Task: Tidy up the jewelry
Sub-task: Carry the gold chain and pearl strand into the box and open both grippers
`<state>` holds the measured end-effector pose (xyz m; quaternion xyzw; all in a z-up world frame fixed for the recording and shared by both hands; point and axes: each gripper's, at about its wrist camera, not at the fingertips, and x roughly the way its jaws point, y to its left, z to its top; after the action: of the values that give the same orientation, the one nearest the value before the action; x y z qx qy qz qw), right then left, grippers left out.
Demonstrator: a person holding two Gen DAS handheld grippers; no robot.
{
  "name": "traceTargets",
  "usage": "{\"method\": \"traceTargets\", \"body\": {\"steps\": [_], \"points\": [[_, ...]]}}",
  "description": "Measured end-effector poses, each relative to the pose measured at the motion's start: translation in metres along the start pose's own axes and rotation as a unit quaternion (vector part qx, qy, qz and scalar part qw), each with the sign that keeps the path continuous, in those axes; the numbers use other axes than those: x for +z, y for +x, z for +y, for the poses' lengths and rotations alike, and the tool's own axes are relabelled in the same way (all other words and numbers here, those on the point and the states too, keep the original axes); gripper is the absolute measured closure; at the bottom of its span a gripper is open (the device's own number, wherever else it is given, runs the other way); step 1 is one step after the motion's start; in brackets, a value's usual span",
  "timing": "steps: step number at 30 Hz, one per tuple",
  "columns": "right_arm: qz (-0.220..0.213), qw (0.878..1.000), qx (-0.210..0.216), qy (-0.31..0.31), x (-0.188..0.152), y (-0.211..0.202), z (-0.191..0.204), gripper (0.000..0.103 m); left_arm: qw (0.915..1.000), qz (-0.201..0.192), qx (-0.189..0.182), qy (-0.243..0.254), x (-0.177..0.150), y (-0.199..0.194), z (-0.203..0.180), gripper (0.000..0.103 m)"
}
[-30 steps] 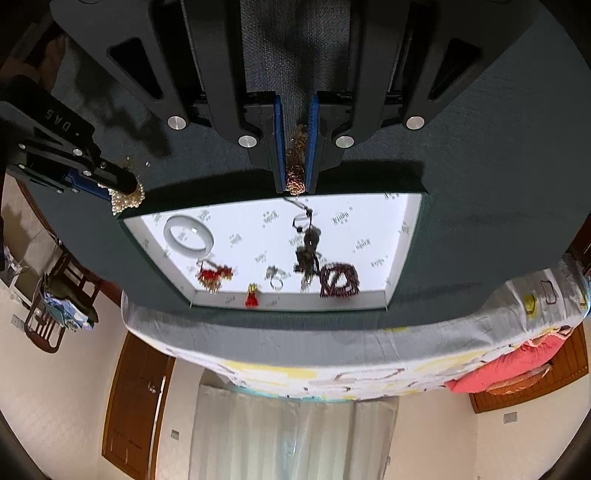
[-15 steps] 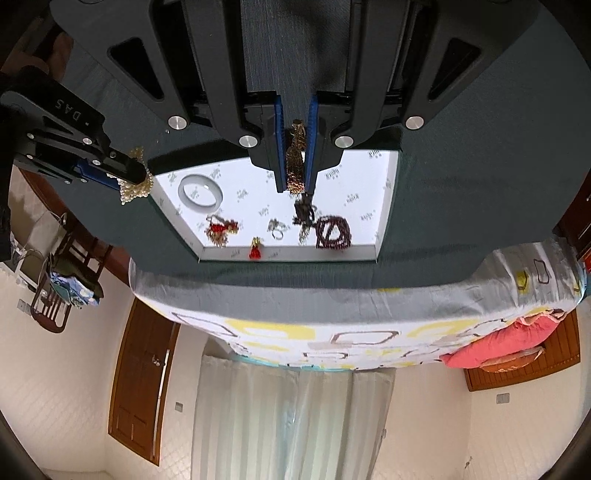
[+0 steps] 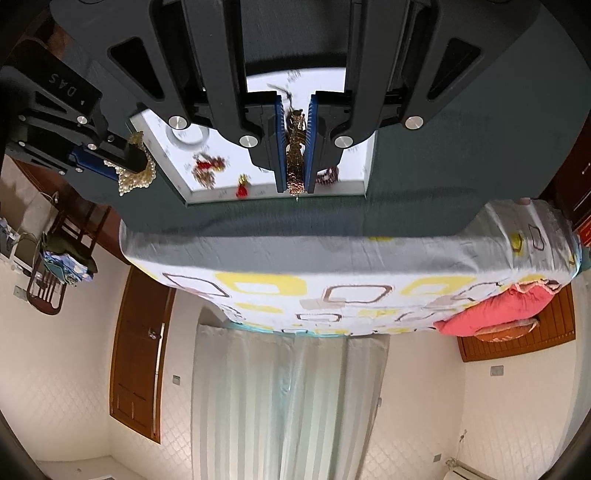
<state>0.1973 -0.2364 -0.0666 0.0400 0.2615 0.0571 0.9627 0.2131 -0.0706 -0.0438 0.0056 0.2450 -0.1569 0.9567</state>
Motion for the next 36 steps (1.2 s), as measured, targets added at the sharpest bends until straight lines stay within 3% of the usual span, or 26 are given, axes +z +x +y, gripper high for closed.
{"method": "traceTargets", "body": {"steps": [8,18,27,36], "points": [[-0.003,1.0,-0.01,0.003,0.008,0.038,0.0,0.081,0.9997,-0.006,0.023,0.003,0.007,0.029,0.007,0.093],[0.063,0.998,-0.021,0.003,-0.028,0.093,0.001,0.081,0.9961,0.077,0.041,-0.009,-0.044,0.094,0.02,0.093],[0.121,0.992,-0.037,0.0,-0.053,0.128,-0.002,0.081,0.989,0.14,0.046,-0.005,-0.069,0.129,0.027,0.093],[0.151,0.988,-0.038,-0.005,-0.061,0.138,-0.004,0.081,0.9842,0.172,0.042,-0.005,-0.08,0.142,0.026,0.093]]}}
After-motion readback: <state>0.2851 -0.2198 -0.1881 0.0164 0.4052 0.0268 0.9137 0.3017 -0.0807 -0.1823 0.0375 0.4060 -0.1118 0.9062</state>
